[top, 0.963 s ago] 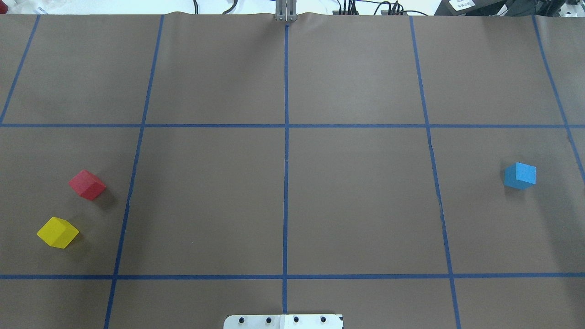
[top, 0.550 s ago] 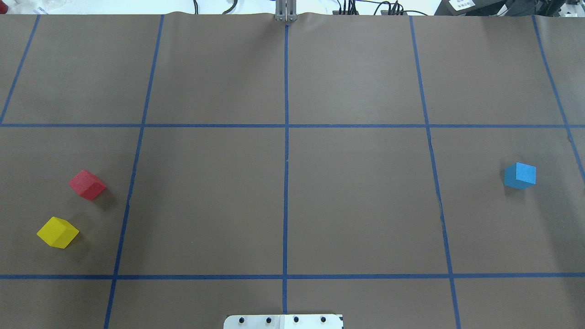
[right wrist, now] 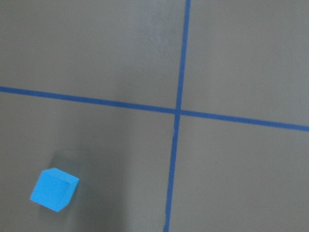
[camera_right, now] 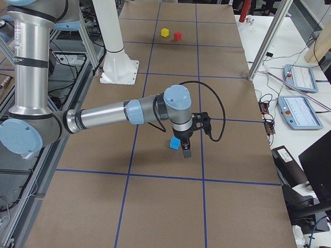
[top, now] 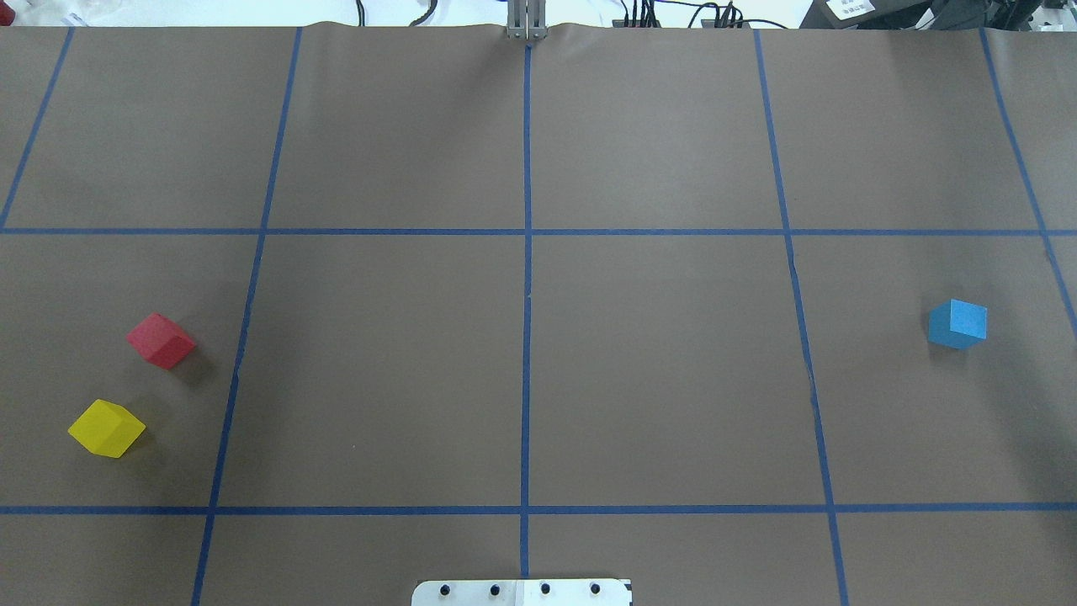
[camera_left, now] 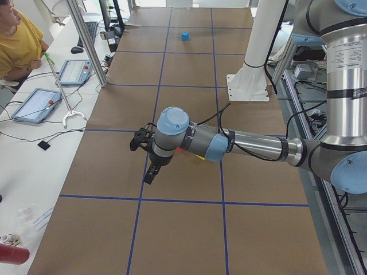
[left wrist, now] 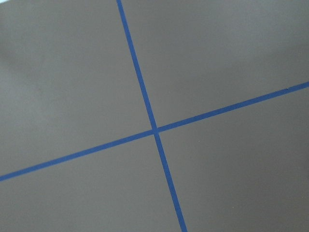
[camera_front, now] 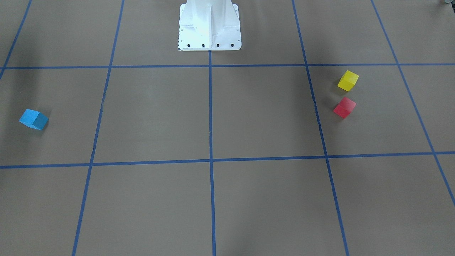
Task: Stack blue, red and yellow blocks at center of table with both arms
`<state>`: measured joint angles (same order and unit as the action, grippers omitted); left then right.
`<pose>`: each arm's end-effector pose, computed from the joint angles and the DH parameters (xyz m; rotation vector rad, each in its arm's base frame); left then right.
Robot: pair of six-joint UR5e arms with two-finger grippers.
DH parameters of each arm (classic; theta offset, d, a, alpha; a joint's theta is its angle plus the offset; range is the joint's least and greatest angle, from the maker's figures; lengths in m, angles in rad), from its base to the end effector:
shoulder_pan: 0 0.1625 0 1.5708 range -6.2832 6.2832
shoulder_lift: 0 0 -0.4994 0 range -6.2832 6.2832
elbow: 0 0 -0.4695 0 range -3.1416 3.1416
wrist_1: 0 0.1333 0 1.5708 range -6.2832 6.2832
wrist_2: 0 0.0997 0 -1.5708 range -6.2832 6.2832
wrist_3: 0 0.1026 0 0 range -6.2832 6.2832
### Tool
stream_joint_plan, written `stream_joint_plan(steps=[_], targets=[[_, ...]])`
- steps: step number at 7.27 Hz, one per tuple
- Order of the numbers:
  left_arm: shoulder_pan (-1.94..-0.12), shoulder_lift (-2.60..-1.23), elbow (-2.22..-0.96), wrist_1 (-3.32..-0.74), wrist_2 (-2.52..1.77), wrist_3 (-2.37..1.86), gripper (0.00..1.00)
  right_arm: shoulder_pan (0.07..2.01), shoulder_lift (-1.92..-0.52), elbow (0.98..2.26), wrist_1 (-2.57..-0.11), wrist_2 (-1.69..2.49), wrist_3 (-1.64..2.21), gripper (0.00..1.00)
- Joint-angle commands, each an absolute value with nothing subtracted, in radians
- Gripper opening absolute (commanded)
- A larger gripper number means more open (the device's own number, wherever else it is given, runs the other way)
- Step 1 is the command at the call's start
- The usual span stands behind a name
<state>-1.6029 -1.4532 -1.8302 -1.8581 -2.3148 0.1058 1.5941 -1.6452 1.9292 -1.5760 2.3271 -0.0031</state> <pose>-0.0807 -0.5259 0.6193 0.4590 0.7033 0.2289 0.0752 -0.5283 0.5733 0.2752 -0.7476 -0.0863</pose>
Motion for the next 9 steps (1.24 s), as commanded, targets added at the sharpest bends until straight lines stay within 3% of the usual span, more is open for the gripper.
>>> stream_joint_plan(steps=[1, 3, 5, 7, 9], targets=[[-1.603, -1.527, -1.739, -1.947, -2.315, 0.100, 1.00, 1.557, -1.566, 1.941, -1.572, 2.321, -0.002, 1.00], [-1.603, -1.549, -1.703, -1.950, -2.315, 0.101, 1.00, 1.557, -1.588, 1.873, -1.527, 2.354, -0.012, 1.00], [-1.603, -1.551, -1.706, -1.950, -2.316, 0.103, 1.00, 1.508, -1.604, 1.900, -1.439, 2.432, 0.160, 1.00], [-1.603, -1.551, -1.709, -1.950, -2.316, 0.103, 1.00, 1.310, -1.632, 1.984, -1.393, 2.250, 0.597, 0.98], [-1.603, -1.552, -1.712, -1.951, -2.318, 0.103, 1.00, 1.043, -1.748, 2.003, -1.184, 1.950, 0.983, 0.98]])
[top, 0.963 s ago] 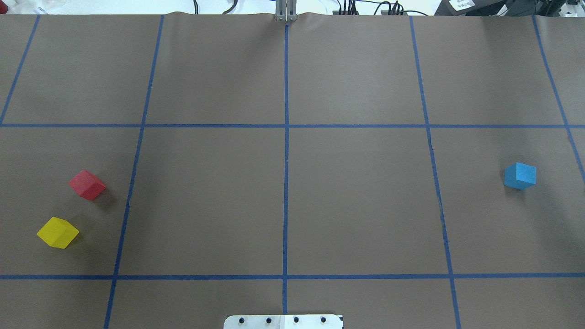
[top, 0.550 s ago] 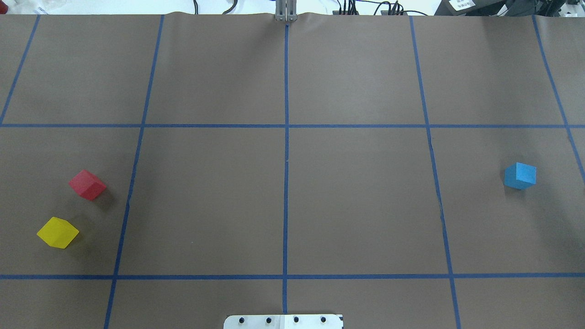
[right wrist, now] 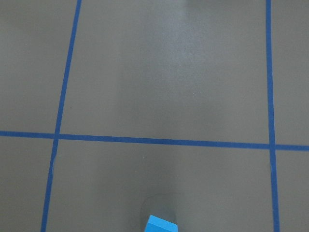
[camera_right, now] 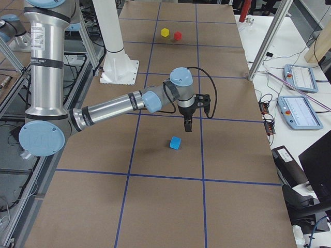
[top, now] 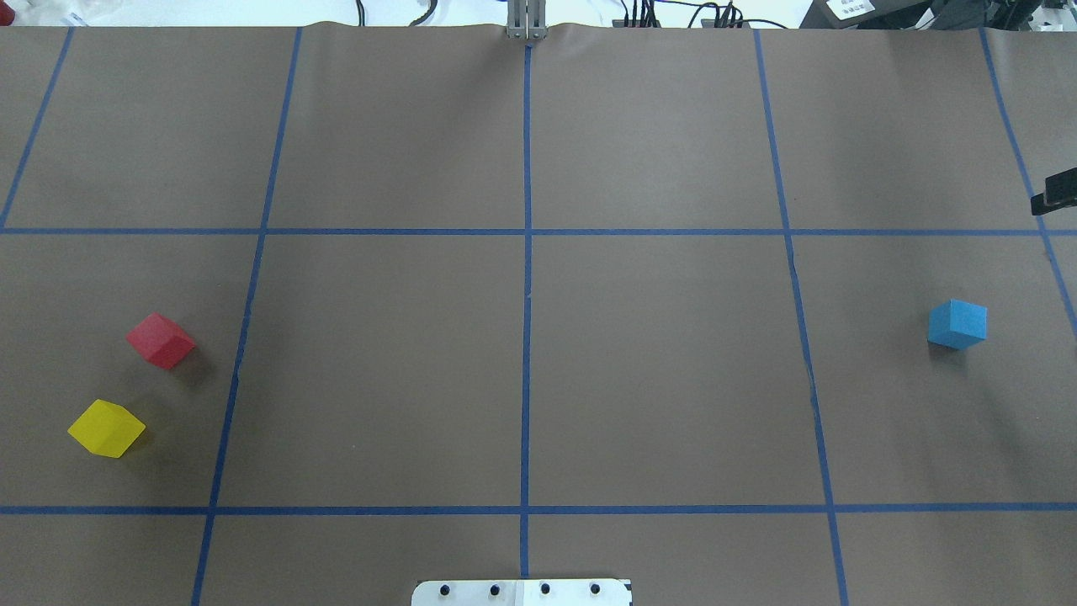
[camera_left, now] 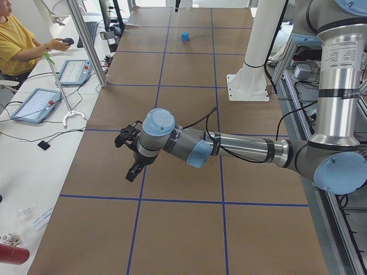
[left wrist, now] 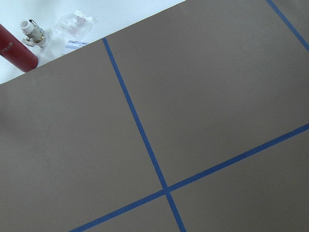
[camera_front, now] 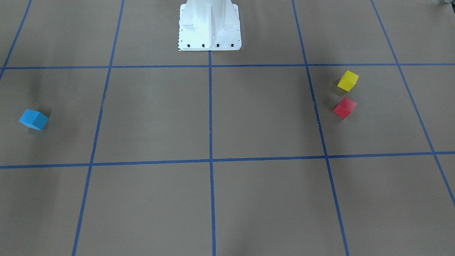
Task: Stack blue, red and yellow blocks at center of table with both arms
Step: 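Lower the right gripper onto the blue cube and close on it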
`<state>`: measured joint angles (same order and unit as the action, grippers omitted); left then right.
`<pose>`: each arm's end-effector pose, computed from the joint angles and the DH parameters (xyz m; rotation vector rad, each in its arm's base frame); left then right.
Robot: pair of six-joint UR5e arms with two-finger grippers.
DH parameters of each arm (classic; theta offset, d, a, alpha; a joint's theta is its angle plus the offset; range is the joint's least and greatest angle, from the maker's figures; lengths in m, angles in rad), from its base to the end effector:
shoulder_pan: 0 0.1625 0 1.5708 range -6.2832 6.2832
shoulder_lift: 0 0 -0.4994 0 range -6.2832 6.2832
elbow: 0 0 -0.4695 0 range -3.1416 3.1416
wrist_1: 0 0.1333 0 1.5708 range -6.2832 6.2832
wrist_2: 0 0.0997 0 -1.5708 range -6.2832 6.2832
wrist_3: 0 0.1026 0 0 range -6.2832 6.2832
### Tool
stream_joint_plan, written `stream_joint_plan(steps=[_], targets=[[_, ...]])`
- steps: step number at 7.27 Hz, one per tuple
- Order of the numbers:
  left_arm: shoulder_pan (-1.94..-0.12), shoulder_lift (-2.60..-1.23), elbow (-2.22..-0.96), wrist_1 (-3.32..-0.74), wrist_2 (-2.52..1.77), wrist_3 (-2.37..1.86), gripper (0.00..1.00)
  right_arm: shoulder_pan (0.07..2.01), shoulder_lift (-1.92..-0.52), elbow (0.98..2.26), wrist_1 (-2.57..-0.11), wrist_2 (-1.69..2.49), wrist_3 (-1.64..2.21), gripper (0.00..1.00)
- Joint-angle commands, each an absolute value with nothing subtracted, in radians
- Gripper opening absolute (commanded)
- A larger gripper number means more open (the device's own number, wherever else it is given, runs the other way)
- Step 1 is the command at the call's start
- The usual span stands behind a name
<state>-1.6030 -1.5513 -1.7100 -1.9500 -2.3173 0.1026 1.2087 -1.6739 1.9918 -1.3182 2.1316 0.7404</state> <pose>-0.0823 -0.5776 0.6242 0.5241 0.6979 0.2520 -0.1125 -0.5192 0.5318 0.1875 -0.7559 0.1991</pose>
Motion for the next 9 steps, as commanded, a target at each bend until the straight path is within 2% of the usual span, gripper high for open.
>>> stream_joint_plan(steps=[1, 2, 5, 8, 9], targets=[[-1.603, -1.554, -1.716, -1.951, -2.318, 0.103, 1.00, 0.934, -1.811, 2.002, -1.095, 1.840, 1.120, 0.98], [-1.603, -1.554, -1.718, -1.951, -2.318, 0.103, 1.00, 0.843, -1.860, 1.994, -1.041, 1.738, 1.200, 0.98], [-1.603, -1.543, -1.717, -1.994, -2.319, 0.101, 1.00, 0.741, -1.864, 1.814, -0.817, 1.643, 1.302, 0.98], [-1.603, -1.540, -1.718, -1.996, -2.319, 0.103, 1.00, 0.721, -1.824, 1.781, -0.816, 1.620, 1.293, 0.98], [-1.603, -1.540, -1.718, -1.996, -2.319, 0.103, 1.00, 0.718, -1.812, 1.763, -0.816, 1.614, 1.289, 0.88]])
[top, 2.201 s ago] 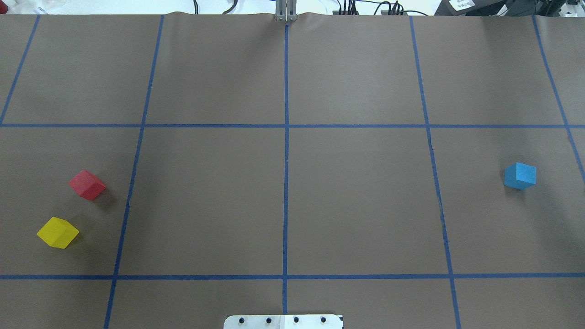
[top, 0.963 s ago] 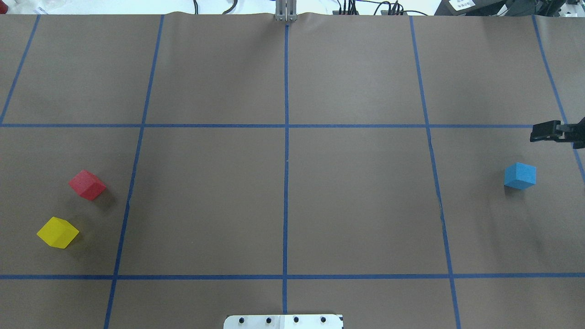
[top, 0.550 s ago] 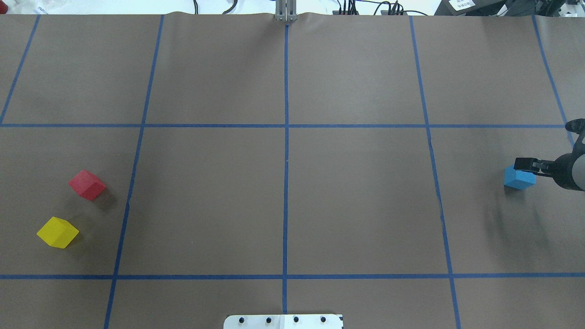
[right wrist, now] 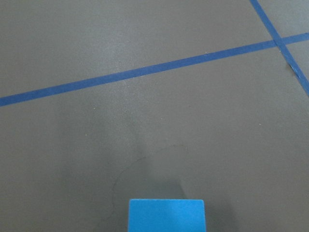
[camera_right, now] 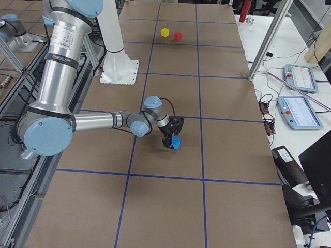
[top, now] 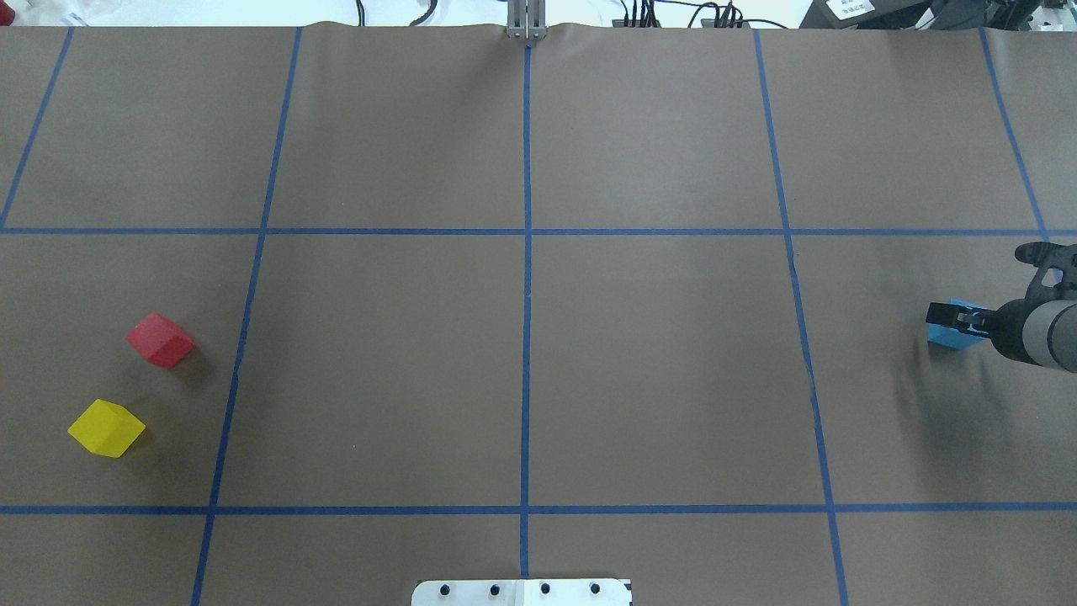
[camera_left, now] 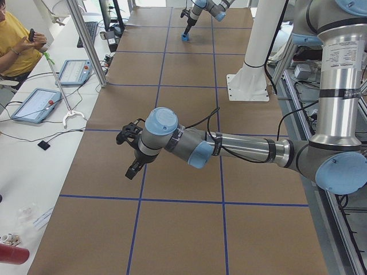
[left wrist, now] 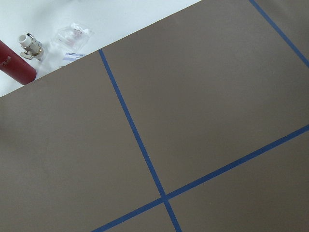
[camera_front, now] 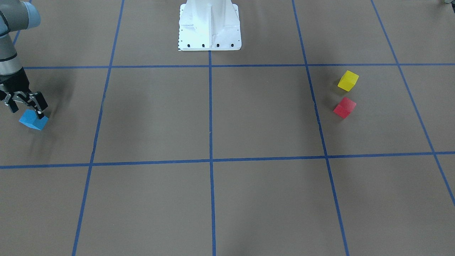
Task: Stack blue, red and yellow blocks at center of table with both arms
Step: 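Lower the right gripper onto the blue cube and close on it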
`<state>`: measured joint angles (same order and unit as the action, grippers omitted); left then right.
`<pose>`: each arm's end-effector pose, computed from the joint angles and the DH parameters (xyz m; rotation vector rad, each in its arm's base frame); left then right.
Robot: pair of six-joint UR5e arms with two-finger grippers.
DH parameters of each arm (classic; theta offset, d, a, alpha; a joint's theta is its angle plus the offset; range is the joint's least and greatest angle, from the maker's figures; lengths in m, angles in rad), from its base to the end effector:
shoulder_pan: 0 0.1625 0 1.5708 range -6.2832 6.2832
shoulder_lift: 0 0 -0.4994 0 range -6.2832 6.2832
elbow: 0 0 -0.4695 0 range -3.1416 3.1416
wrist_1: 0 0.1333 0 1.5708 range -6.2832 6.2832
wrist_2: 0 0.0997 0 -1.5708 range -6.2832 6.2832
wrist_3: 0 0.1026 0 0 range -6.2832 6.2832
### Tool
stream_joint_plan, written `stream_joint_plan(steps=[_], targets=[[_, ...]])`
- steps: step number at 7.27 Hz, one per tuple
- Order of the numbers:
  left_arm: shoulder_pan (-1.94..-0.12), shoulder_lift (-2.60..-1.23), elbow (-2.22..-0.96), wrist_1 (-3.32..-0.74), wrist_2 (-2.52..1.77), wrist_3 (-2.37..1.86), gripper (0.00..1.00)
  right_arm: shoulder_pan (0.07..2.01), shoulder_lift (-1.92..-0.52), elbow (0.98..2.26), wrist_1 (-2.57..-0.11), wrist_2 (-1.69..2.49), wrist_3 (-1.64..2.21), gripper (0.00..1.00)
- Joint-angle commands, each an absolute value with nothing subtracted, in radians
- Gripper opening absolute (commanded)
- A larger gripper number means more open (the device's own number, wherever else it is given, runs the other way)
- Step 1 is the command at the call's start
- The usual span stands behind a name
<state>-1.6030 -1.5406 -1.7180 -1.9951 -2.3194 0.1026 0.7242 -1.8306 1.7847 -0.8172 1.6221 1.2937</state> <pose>-0.0820 -0.5730 0.6199 0.5643 0.6945 0.2682 -0.2770 -0.4160 0.6797 0.2987 -0.6491 0.4099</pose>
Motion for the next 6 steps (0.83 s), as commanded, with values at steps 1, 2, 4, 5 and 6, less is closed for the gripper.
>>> stream_joint_plan(steps=[1, 2, 4, 5, 6], targets=[[-1.603, -1.540, -1.717, -1.996, -2.318, 0.103, 1.00, 0.710, -1.813, 1.761, -0.818, 1.603, 1.276, 0.21], [-1.603, -1.540, -1.717, -1.996, -2.318, 0.103, 1.00, 0.710, -1.816, 1.761, -0.818, 1.600, 1.244, 0.00], [-1.603, -1.540, -1.717, -1.996, -2.318, 0.101, 1.00, 0.721, -1.815, 1.796, -0.825, 1.617, 1.151, 0.00], [-1.603, -1.539, -1.717, -1.996, -2.318, 0.101, 1.00, 0.741, -1.800, 1.825, -0.848, 1.658, 1.032, 0.00], [-1.603, -1.539, -1.715, -1.996, -2.318, 0.101, 1.00, 0.761, -1.728, 1.836, -0.851, 1.679, 0.867, 0.00]])
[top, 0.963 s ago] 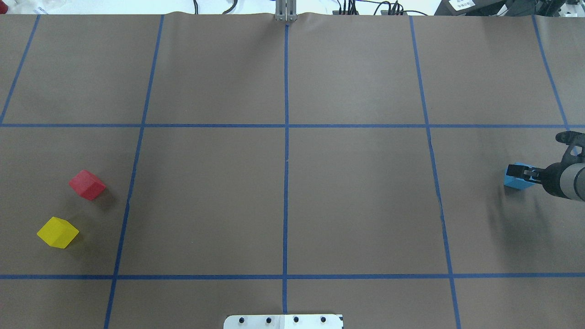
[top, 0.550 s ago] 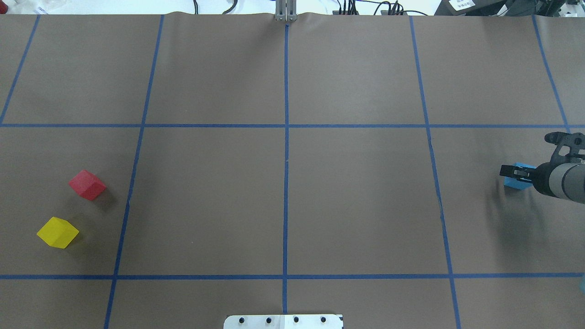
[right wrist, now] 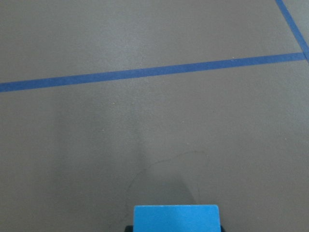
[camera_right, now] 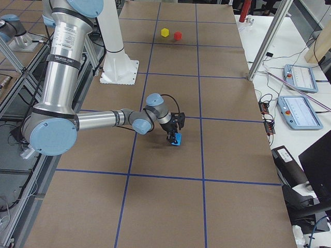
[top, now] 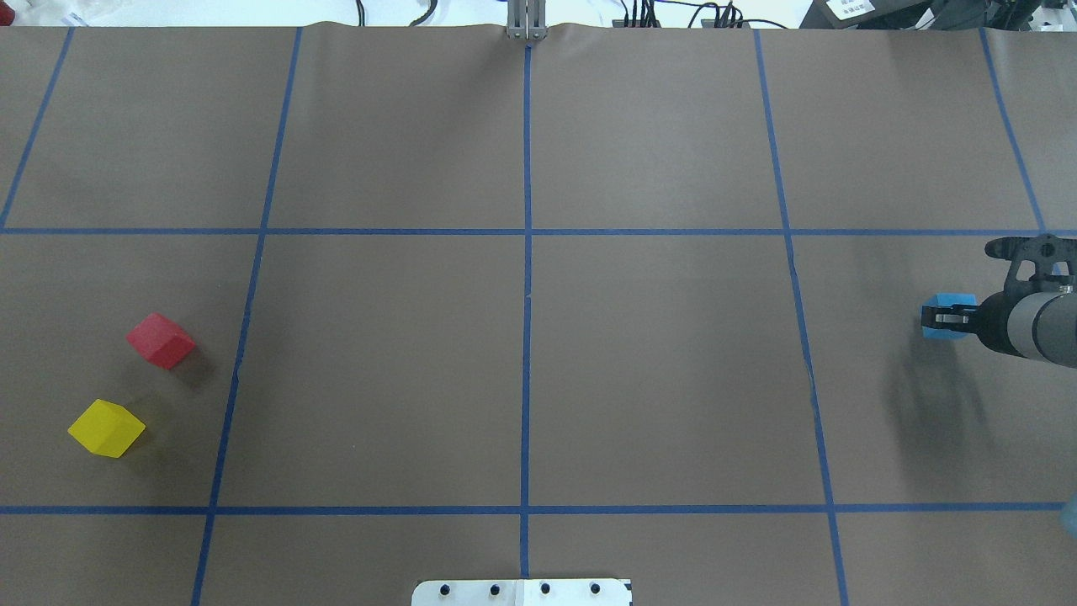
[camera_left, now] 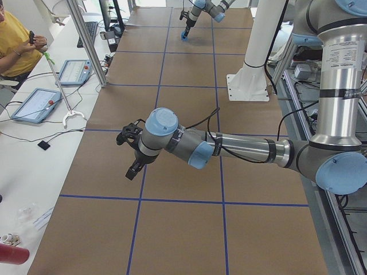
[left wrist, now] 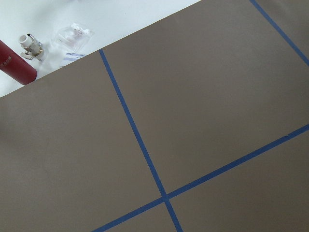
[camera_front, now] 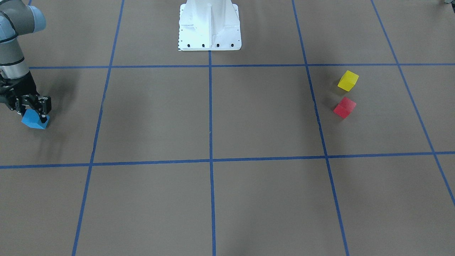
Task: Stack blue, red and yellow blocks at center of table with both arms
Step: 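Carry the blue cube with the right gripper to the table center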
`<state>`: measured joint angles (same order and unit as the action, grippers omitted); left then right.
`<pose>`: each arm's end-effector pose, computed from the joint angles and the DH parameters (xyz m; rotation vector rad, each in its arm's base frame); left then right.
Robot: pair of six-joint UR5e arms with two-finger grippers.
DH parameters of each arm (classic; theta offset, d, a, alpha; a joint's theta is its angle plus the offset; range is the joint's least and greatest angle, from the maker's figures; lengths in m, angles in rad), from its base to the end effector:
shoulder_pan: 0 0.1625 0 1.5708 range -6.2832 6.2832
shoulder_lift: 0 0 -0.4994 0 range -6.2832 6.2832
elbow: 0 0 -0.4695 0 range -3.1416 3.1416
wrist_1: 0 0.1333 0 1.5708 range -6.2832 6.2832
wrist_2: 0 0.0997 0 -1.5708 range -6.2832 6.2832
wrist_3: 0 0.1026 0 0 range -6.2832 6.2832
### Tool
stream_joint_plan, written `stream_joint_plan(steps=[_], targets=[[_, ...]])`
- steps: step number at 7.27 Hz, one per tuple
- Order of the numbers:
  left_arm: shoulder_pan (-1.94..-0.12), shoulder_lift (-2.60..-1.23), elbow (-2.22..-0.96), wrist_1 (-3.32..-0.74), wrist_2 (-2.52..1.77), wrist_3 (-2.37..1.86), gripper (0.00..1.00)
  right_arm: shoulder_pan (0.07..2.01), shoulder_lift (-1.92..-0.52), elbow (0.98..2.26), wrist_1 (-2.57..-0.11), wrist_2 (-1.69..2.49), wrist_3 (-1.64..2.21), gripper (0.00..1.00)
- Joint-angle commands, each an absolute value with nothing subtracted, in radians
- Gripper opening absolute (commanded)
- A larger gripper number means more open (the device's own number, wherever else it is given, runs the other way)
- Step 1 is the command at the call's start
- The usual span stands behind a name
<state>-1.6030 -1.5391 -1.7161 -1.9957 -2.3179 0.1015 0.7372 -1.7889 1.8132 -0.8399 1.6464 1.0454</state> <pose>-0.0821 -0.5725 0.6219 0.5613 0.6937 0.2657 -0.2888 -0.4318 0.6448 0.3879 -0.6527 0.1730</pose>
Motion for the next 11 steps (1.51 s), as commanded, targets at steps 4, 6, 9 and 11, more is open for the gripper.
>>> stream_joint_plan(steps=[4, 6, 9, 11], targets=[[-1.603, -1.537, -1.706, -1.994, -2.318, 0.100, 1.00, 0.683, -1.238, 1.824, -1.247, 1.741, 0.839, 0.00], [-1.603, -1.537, -1.694, -1.994, -2.318, 0.100, 1.00, 0.577, -0.991, 1.716, -1.367, 1.733, 1.001, 0.00], [-1.603, -1.537, -1.690, -1.994, -2.316, 0.100, 1.00, 0.519, -0.639, 1.326, -1.368, 1.732, 1.139, 0.00], [-1.603, -1.537, -1.690, -1.994, -2.316, 0.101, 1.00, 0.482, -0.647, 1.319, -1.411, 1.732, 1.164, 0.22]])
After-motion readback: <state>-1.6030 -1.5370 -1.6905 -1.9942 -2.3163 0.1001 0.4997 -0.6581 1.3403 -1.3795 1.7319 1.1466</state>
